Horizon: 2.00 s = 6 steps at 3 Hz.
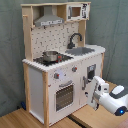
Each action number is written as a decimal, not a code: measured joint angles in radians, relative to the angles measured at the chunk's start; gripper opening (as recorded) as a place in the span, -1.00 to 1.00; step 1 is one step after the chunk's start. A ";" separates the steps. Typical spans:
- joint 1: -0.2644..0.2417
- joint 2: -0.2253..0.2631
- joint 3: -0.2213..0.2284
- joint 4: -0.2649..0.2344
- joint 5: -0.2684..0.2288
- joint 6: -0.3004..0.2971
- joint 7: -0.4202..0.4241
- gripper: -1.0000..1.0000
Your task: Play with the kitchen
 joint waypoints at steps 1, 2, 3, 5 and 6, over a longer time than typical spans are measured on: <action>0.000 0.000 -0.001 0.021 0.000 0.000 -0.102 1.00; -0.004 -0.001 -0.028 0.081 0.000 -0.017 -0.187 1.00; -0.003 -0.001 -0.078 0.113 -0.001 -0.031 -0.285 1.00; 0.047 -0.001 -0.088 0.106 -0.002 -0.099 -0.468 1.00; 0.087 -0.001 -0.089 0.103 -0.002 -0.147 -0.547 1.00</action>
